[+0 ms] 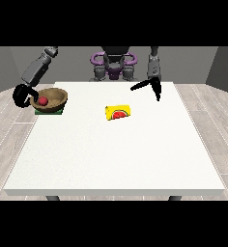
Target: Pick the cup and pour the ball into the bowl, then pick the bowl and place it on the pad
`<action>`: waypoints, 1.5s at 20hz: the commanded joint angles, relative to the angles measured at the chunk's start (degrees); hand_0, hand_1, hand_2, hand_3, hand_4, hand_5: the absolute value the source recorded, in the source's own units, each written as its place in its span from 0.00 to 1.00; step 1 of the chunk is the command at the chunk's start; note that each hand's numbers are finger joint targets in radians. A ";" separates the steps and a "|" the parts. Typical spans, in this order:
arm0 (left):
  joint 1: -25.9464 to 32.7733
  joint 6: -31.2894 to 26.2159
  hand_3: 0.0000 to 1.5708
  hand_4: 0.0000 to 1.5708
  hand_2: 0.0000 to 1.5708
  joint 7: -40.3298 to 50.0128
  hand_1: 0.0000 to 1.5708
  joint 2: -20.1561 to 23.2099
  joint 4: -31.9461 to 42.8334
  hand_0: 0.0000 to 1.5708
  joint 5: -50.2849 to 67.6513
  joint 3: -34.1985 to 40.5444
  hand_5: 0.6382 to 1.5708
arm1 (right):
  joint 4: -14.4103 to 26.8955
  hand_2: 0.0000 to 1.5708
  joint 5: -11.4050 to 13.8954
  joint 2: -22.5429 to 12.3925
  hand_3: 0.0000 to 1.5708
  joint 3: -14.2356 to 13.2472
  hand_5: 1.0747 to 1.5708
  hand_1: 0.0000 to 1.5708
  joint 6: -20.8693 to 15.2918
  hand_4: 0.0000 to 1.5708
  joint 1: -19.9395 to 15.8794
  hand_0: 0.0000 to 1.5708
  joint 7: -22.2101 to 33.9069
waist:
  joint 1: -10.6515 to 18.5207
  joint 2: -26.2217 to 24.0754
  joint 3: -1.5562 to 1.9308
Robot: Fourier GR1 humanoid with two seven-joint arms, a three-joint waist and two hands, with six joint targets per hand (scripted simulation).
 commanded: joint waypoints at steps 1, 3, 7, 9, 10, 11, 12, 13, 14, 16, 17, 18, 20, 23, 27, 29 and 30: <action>3.53 1.01 0.00 0.00 0.00 -0.06 0.00 -0.87 -5.97 0.00 -2.19 -2.82 0.99 | 2.26 1.00 1.34 -2.19 0.13 0.33 1.00 1.00 0.65 0.66 -0.99 1.00 -2.15 | 0.31 2.18 0.00; 3.73 1.21 0.00 0.00 0.00 4.27 0.00 -0.83 -7.72 0.00 -2.15 -2.16 0.99 | 3.17 1.00 1.49 -3.01 0.29 0.82 1.00 1.00 3.88 0.65 -0.89 1.00 -1.47 | -1.18 0.30 -0.01; 4.20 0.16 0.00 0.00 0.00 5.85 0.00 -2.23 -6.99 0.00 -1.12 -3.05 0.99 | 5.69 1.00 -1.85 -2.86 0.00 -1.59 1.00 1.00 3.01 0.50 -3.87 1.00 5.77 | -0.85 -3.18 -0.07; 3.24 -1.50 0.00 0.00 0.00 6.89 0.00 -0.69 -7.70 0.00 0.41 -1.51 0.99 | 5.07 1.00 -1.66 -2.87 0.00 -1.46 1.00 1.00 4.04 0.45 -2.90 1.00 3.31 | -2.00 -2.44 -0.06; 4.73 -2.09 0.00 0.00 0.00 5.41 0.00 -0.32 -9.14 0.00 0.35 -2.21 1.00 | 6.11 1.00 -2.31 -4.93 0.17 -2.28 1.00 1.00 3.01 0.47 -4.59 1.00 6.37 | 0.42 -1.98 -0.07; 5.52 -2.30 0.00 0.00 0.00 3.78 0.00 0.76 -7.64 0.00 1.91 0.19 0.99 | 5.69 1.00 -2.42 -5.42 0.31 -2.06 1.00 1.00 7.25 0.47 -2.03 1.00 4.92 | -2.03 -1.63 -0.08; 5.51 -3.85 0.00 0.00 0.00 6.28 0.00 1.53 -9.34 0.00 2.49 0.15 0.99 | 6.14 1.00 -1.29 -3.82 0.52 -1.24 1.00 1.00 3.77 0.47 -1.47 1.00 4.43 | -0.26 -3.14 -0.07; 5.02 -4.41 0.00 0.00 0.00 7.39 0.00 2.24 -9.43 0.00 2.59 0.58 0.99 | 5.66 1.00 -0.20 -2.79 0.69 0.04 1.00 1.00 3.97 0.47 -0.68 1.00 3.98 | -0.23 -4.59 -0.08; 5.85 -2.62 0.00 0.00 0.00 6.03 0.00 0.23 -10.36 0.00 1.69 -0.86 0.99 | 5.50 1.00 -0.35 -2.25 0.66 -0.29 1.00 1.00 3.69 0.47 -1.37 1.00 1.92 | -0.64 -1.04 -0.06; 4.32 -4.47 0.00 0.00 0.00 3.42 0.00 2.01 -7.15 0.00 3.94 1.50 1.00 | 4.29 1.00 0.96 -2.05 0.59 1.16 1.00 1.00 2.42 0.45 -1.03 1.00 2.43 | -0.69 -1.92 -0.11; 6.08 -4.10 0.00 0.00 0.00 8.38 0.00 0.83 -12.16 0.00 2.43 -0.93 1.00 | 4.90 1.00 1.84 -1.57 0.58 1.72 0.99 1.00 3.07 0.44 -0.45 1.00 0.28 | -0.54 -2.26 -0.05; 4.66 -2.51 0.00 0.00 0.00 7.42 0.00 -0.42 -10.71 0.00 0.81 -2.06 1.00 | 4.10 1.00 2.49 1.48 0.65 2.44 0.99 1.00 -0.64 0.44 -1.76 1.00 -0.69 | -0.18 -1.36 -0.07; 6.79 -2.67 0.00 0.00 0.00 5.26 0.00 0.01 -11.09 0.00 1.64 -1.16 0.99 | 4.39 1.00 3.90 -3.10 0.77 3.45 0.97 1.00 2.32 0.43 -0.04 1.00 0.77 | -0.97 -1.44 -0.09; 6.53 -2.04 0.00 0.00 0.00 8.69 0.00 -0.37 -15.87 0.00 -0.24 -2.96 0.99 | 6.65 0.95 4.31 -6.97 0.73 2.25 0.97 1.00 -3.59 0.00 -0.48 1.00 2.47 | -0.84 0.34 -0.01; 6.32 -3.37 0.00 0.00 0.00 10.79 0.00 0.77 -15.69 0.00 1.09 -1.26 0.99 | 6.17 0.30 5.14 -9.00 0.27 2.97 0.84 0.12 -3.73 0.00 -1.86 0.12 4.74 | -0.85 -1.84 -0.07; 8.32 -2.91 0.00 0.00 0.00 11.57 0.00 -0.48 -20.30 0.00 0.01 -3.68 0.99 | 6.52 0.27 5.78 -8.53 0.17 3.09 0.82 0.00 -5.13 0.00 -2.33 0.00 2.62 | -0.36 0.14 -0.02; 6.31 -2.88 0.00 0.00 0.00 12.20 0.00 1.01 -18.72 0.00 0.34 -1.20 0.99 | 6.13 0.26 5.95 -9.36 0.15 3.37 0.83 0.00 -4.03 0.00 -2.43 0.00 3.36 | -1.59 -0.04 -0.05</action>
